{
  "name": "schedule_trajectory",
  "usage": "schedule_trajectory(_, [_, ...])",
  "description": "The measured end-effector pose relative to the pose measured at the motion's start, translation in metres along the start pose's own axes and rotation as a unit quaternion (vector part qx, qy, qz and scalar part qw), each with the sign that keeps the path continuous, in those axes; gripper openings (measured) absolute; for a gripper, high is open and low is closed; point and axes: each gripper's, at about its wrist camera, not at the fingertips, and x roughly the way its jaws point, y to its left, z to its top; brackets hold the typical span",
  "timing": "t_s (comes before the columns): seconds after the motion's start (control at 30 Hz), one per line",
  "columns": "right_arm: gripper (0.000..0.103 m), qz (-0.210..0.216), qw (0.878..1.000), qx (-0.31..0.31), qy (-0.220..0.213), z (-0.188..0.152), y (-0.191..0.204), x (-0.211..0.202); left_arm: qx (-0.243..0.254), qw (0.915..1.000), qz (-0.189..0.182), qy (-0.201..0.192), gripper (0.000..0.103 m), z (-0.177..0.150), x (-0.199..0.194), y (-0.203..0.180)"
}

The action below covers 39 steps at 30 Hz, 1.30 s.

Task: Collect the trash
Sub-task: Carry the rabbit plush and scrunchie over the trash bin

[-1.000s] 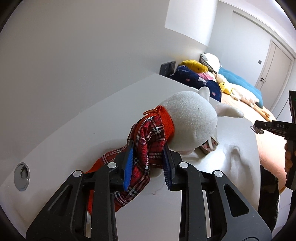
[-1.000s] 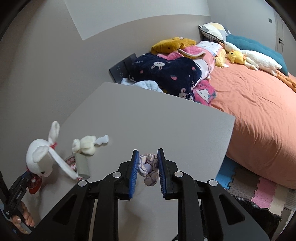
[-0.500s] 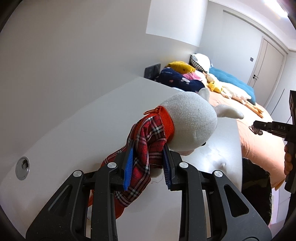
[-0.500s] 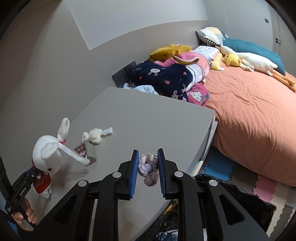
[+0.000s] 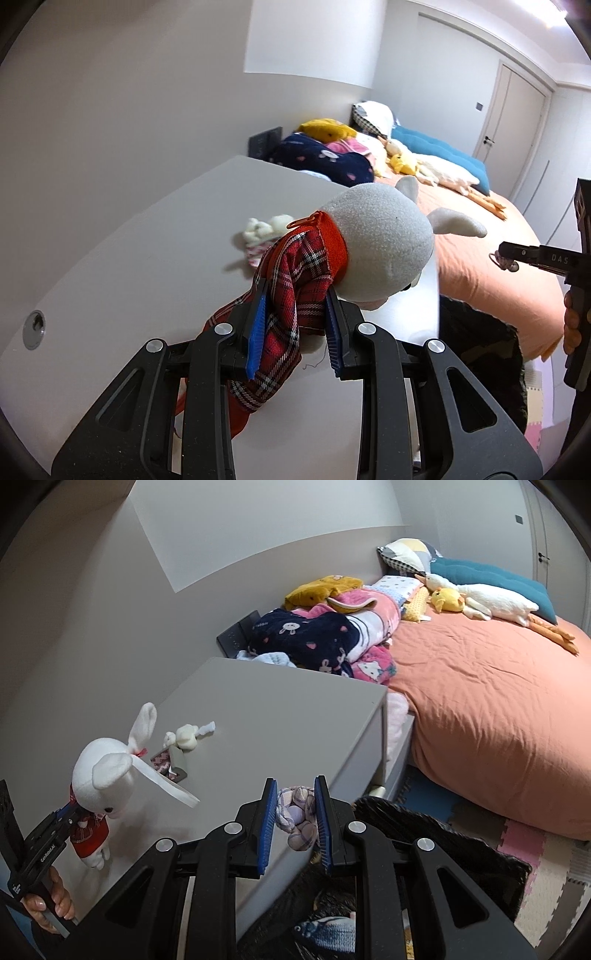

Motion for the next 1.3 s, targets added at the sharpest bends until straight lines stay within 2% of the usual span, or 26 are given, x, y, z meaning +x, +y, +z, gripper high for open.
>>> schedule_trajectory(0.7, [0.022, -0.029, 0.999, 0.024, -0.018, -0.036, -0.055, -0.062, 0.064, 0.9953, -0.07, 0.017, 0.028, -0.011, 0.004, -0.094])
schedule_trajectory(1.3, [0.022, -0.064, 0.996, 0.059, -0.036, -0.069, -0.115, -0.116, 0.132, 0.9825, -0.125, 0.041, 0.028, -0.025, 0.012, -0.187])
